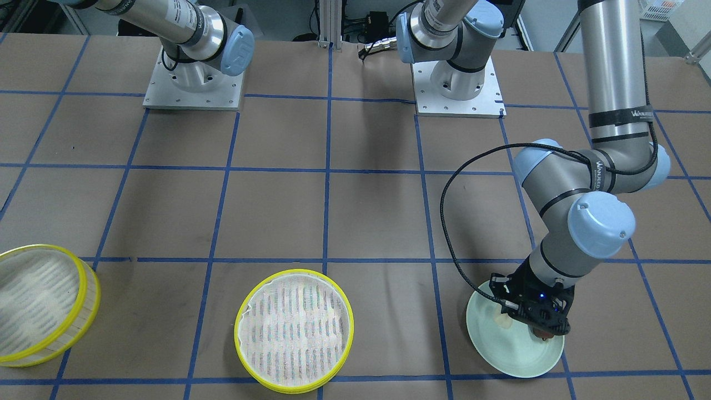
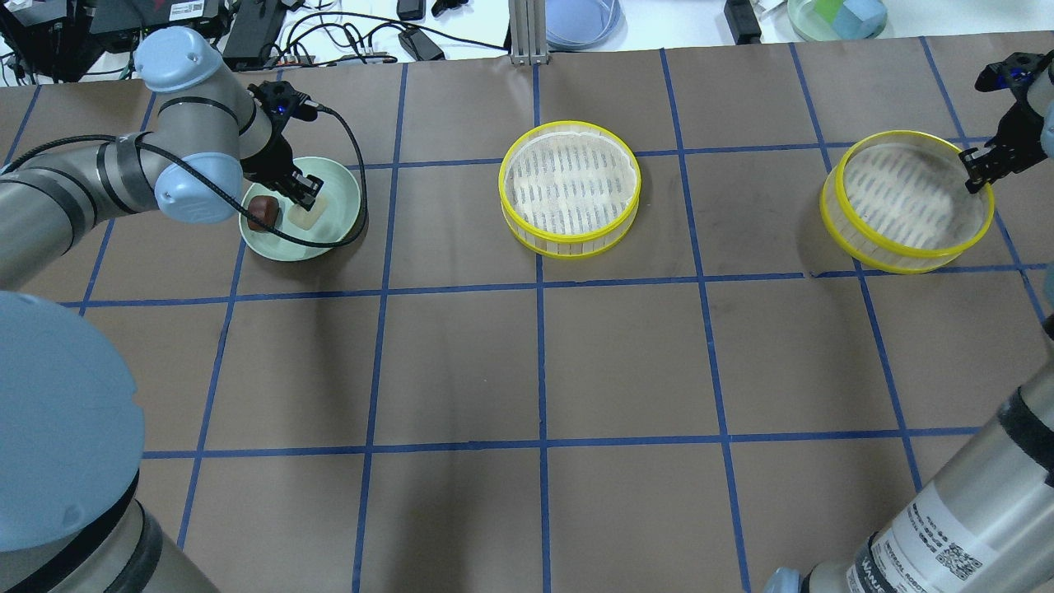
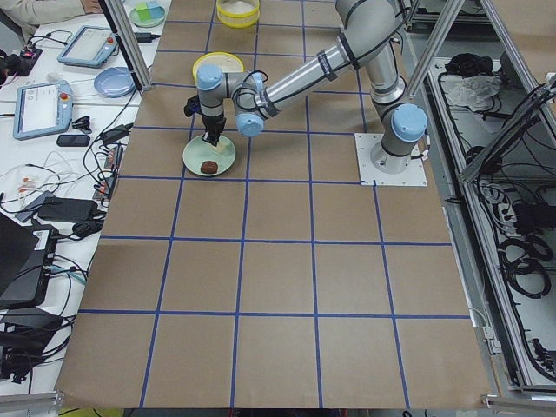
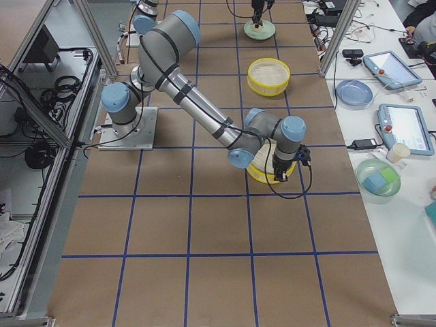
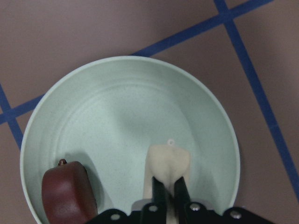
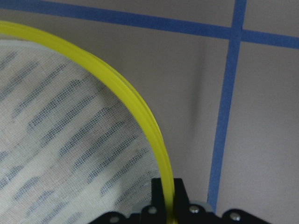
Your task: Stack buns with steamer
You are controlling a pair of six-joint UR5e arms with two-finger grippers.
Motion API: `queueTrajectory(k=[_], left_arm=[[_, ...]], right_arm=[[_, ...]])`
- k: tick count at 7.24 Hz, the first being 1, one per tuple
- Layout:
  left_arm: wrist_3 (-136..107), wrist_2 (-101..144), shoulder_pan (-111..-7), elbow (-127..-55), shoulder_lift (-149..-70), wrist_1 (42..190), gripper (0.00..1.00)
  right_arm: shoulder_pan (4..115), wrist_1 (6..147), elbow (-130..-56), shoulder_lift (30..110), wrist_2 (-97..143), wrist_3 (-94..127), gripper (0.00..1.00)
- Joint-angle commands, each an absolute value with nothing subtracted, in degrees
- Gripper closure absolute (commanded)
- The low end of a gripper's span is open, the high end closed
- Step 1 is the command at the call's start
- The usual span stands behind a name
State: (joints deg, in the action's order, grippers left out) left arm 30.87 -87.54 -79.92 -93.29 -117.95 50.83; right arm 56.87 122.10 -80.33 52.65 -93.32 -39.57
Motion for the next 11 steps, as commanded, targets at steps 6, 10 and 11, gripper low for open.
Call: queueTrajectory(k=[6,10,11], left_arm=[[-22.1,-72.7,-95.3,-88.6,-116.0,47.7,1.00],[-36.5,-66.4,-100.5,-88.7,-121.3,41.1,1.00],[-36.5,-66.4,-100.5,-88.7,-122.6,40.5,1.00]], right_arm=[[57.6,113.6,-80.2,59.8,-93.1,-33.3,1.00],[65.4,106.3,-81.6,65.0,-93.3,-21.0,1.00],[66.8,104.7,-83.0,67.3,-93.2,-16.7,1.00]])
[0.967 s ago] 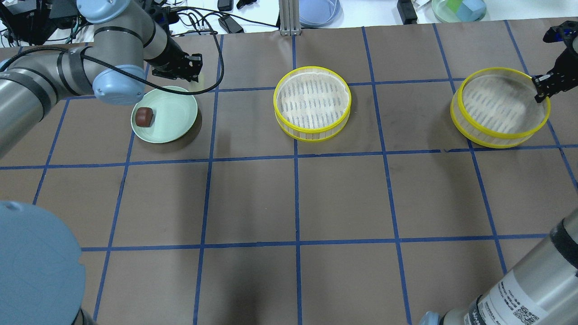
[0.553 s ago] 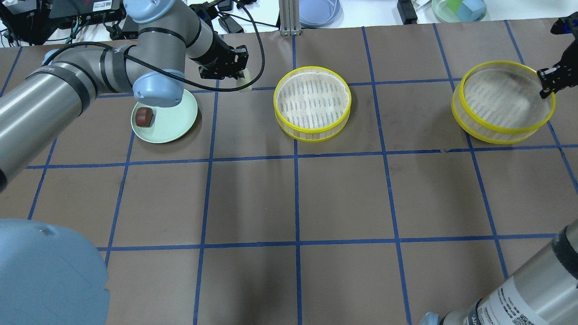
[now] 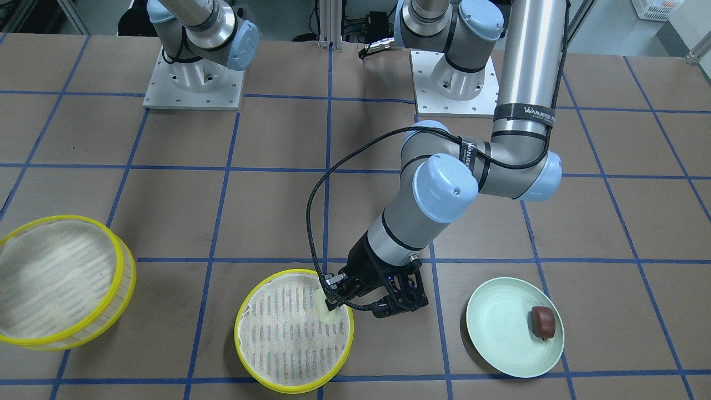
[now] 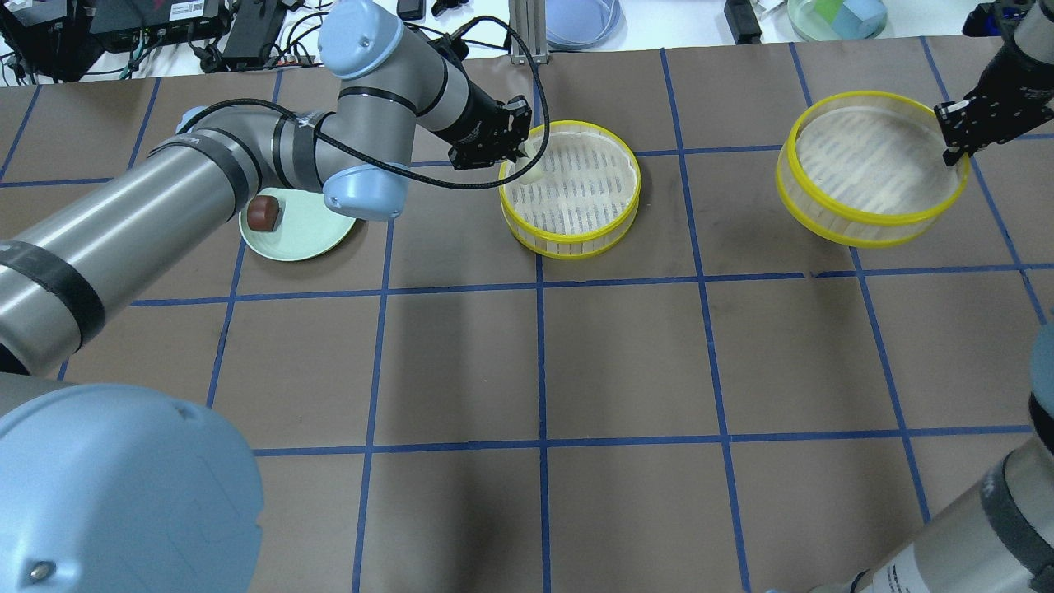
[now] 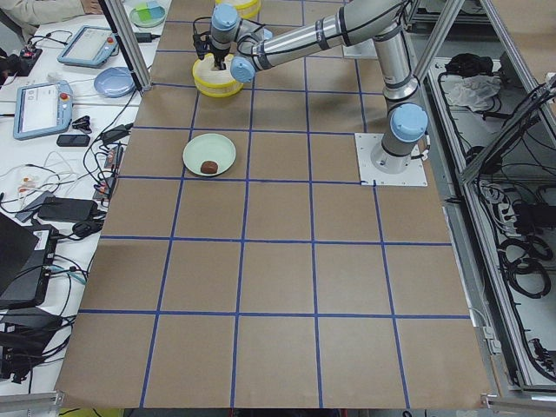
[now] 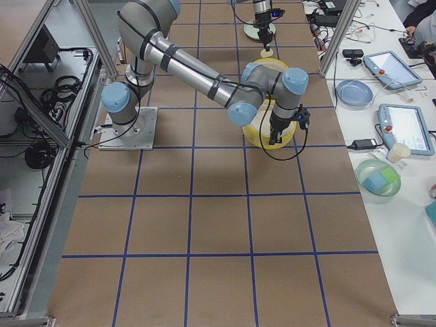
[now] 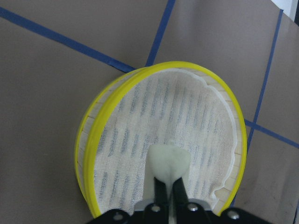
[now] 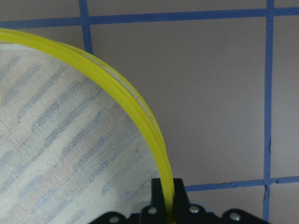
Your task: Stack buns with steamer
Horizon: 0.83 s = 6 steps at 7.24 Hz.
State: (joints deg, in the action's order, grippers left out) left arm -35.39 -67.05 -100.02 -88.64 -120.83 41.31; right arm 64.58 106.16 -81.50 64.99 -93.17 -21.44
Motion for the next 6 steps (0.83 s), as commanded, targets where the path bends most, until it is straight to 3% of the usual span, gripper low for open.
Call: queueTrajectory(k=[1,2,3,6], left_arm=[[-36.5,-66.4,-100.5,-88.6,-123.8,38.3,1.00],[-36.5,-66.6,-100.5,-88.4,-124.7,36.8,0.33],[-36.5,-66.6,-100.5,-88.3,-124.8,35.3,0.01],[-36.6,-66.2,-100.5,-87.4,-124.7,35.3,0.00]], right_arm=[[68.5,104.0,-84.1,69.4,-93.1,-15.5,1.00],[70.9,104.0,-84.8,71.0,-92.6,-11.7,1.00],[73.3,103.9,-84.8,73.5,-93.2,-9.3,1.00],[77.3,106.1,-85.3,70.2,-92.3,-4.1,1.00]])
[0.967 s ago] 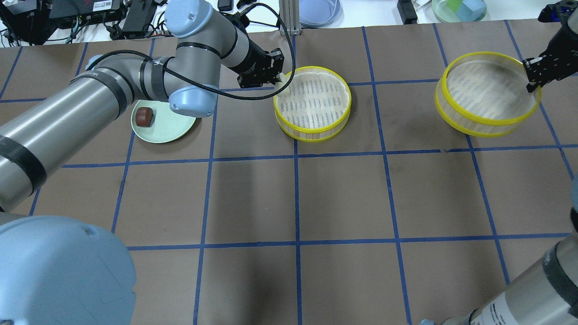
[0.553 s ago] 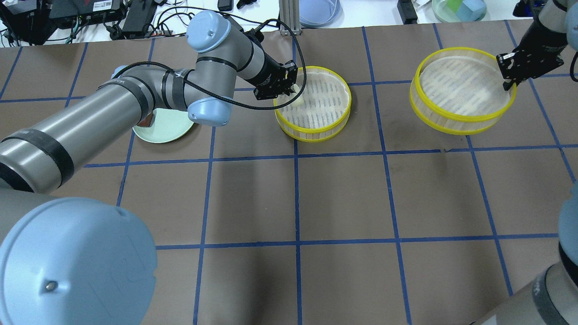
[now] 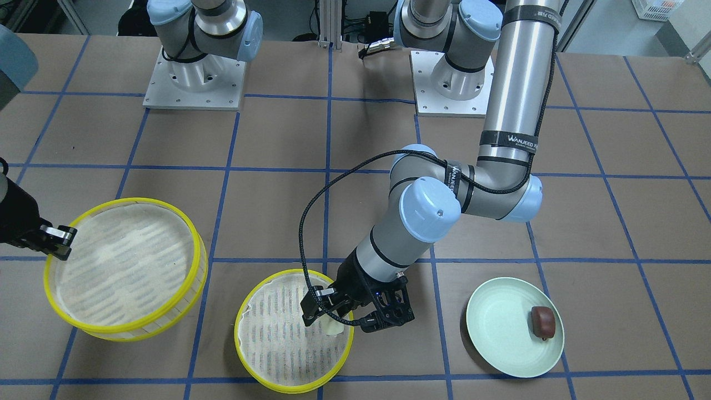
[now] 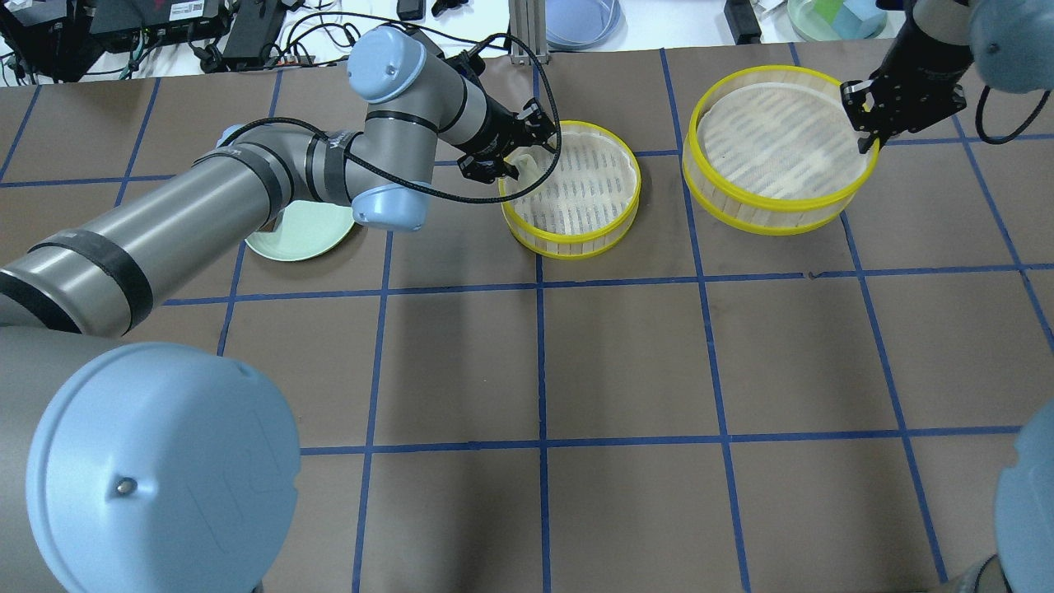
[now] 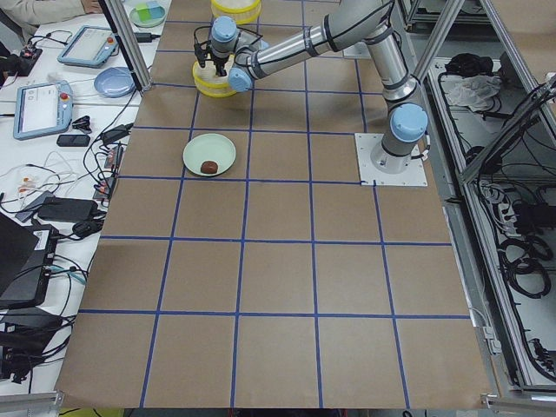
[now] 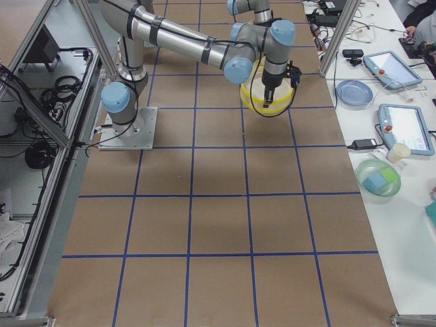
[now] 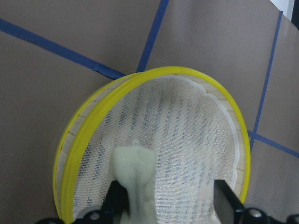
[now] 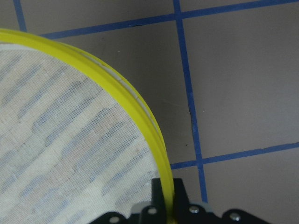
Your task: Stack buns with steamer
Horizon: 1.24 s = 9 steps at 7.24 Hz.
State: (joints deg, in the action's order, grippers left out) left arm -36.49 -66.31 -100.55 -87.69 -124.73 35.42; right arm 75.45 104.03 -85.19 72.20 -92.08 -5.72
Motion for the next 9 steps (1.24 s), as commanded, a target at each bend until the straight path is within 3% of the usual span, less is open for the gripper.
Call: queueTrajectory(k=[1,4,9], left_arm=[[-36.6,-66.1,-100.5,-87.4,-124.7,35.3,0.00],[-27.7,-66.8,-99.7,-86.2,-121.8,38.9,0.00],[13.3,-78.4,-78.2,-87.5,-113.0,60.7,0.00]], right_arm=[[79.7,109.5,-86.0,69.2,-91.9,0.0,1.00],[83.9,109.4,-86.9,69.4,-91.9,6.1,1.00],[91.9,110.1,-87.0,69.2,-91.5,16.6,1.00]])
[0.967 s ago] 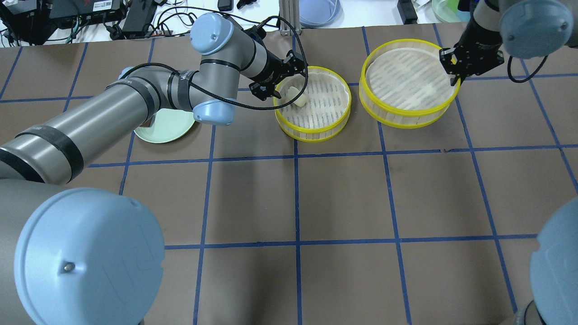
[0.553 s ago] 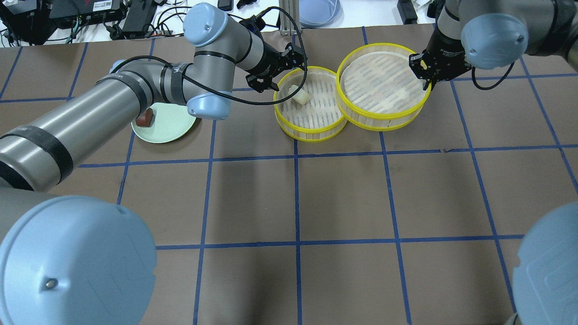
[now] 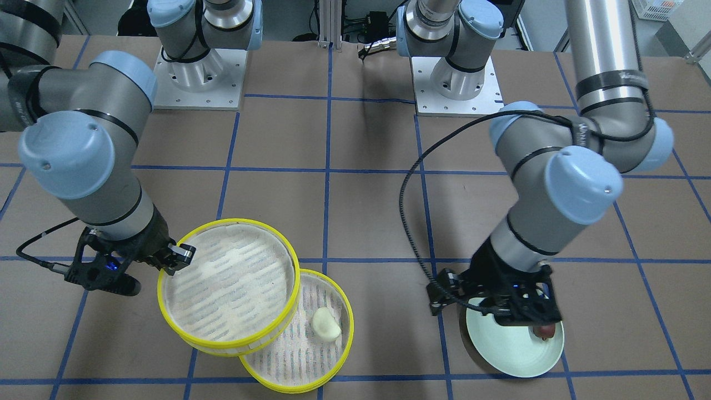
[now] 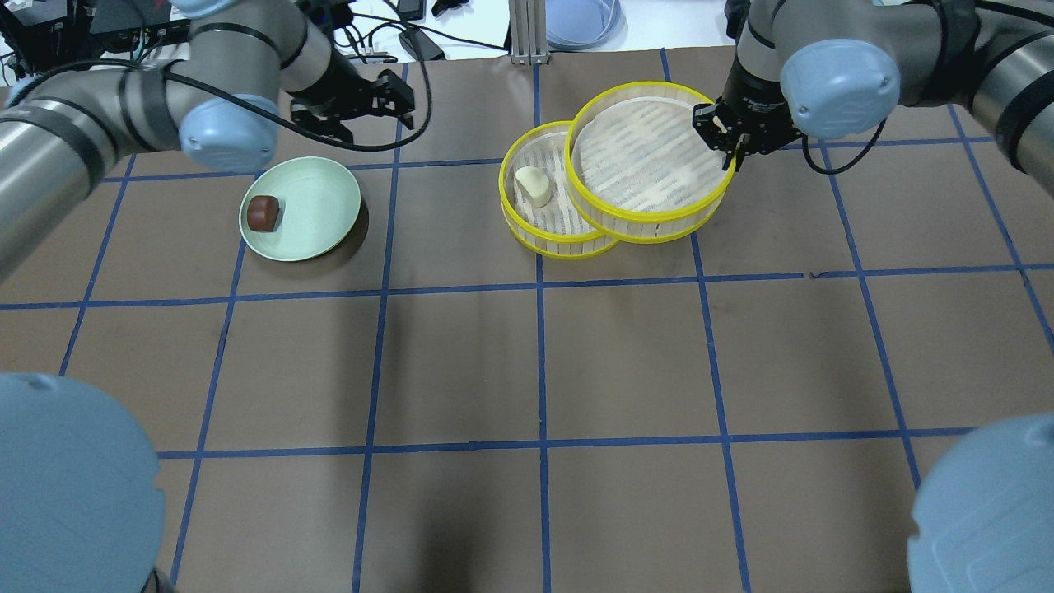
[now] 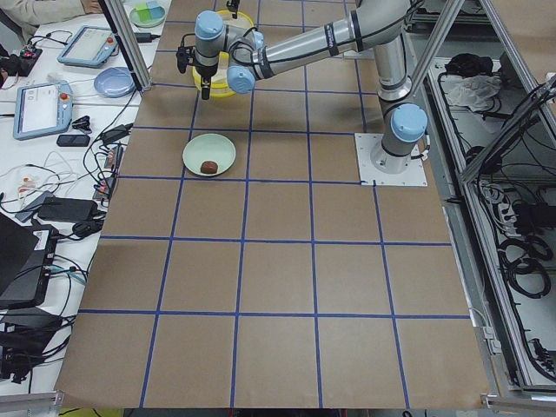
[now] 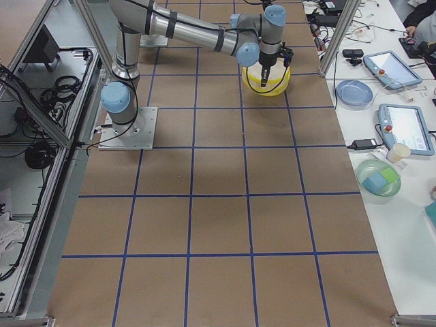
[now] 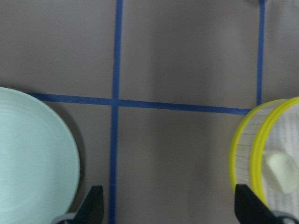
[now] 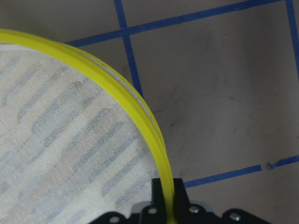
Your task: Stack buns with steamer
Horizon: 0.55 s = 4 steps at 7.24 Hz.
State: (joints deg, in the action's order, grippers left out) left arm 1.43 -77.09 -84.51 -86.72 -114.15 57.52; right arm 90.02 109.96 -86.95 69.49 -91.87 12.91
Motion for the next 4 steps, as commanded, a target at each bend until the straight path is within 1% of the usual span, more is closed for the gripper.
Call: queueTrajectory(k=[1,3,4], left_arm=[[23.5,-86.2,-76.4,-87.5,-114.3,60.7,0.00],[28.6,-90.9,-75.9,-89.2,-117.2,59.9,0.00],[28.8,-90.9,-75.8,-89.5,-119.8,56.4,0.00]], right_arm=[[93.5,110.6,-87.0,68.8,-90.4,17.1,1.00],[94.0,114.9,-86.9,65.2,-87.8,19.0,1.00],[95.2,117.2,-86.9,64.7,-87.6,20.9,1.00]])
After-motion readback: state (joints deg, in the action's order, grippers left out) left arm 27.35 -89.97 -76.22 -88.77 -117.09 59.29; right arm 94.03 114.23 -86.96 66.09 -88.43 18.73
